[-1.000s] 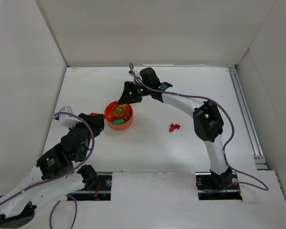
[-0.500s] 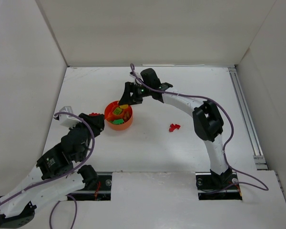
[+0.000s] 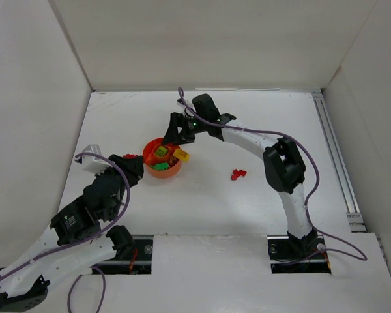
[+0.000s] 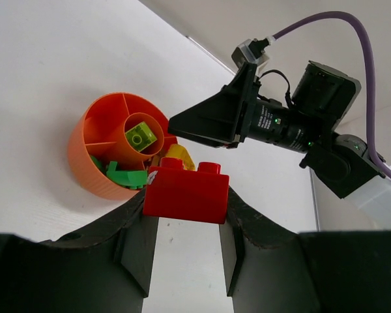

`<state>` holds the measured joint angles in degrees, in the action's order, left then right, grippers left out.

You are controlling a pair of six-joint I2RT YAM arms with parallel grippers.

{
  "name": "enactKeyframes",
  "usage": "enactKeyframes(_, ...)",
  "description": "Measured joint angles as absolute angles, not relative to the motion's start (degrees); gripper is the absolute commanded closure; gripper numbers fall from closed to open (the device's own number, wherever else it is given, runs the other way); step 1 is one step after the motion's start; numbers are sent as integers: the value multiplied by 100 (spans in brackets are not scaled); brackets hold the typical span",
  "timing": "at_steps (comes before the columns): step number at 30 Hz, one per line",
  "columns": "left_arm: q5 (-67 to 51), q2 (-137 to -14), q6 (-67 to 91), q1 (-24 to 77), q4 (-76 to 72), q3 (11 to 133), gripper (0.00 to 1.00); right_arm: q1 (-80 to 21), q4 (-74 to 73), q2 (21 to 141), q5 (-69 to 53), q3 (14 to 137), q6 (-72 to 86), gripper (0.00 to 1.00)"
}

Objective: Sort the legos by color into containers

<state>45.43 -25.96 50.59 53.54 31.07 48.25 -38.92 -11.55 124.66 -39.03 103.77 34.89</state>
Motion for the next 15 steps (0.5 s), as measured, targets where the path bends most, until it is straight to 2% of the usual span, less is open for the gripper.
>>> enactKeyframes(1,4543,-2602,5048,5354,3105,4825,85,-3892,-1155,12466,-3905,10361,3492,26)
enactKeyframes(8,4499,-2703,4958,5354,3026,4823,85,-3892,-1238,12466,-3865,10318,3350,25)
enactKeyframes(15,4475,-2720,4895,5354,2967,4823,85,-3852,-1920,12164,-2882,10239,2488,24)
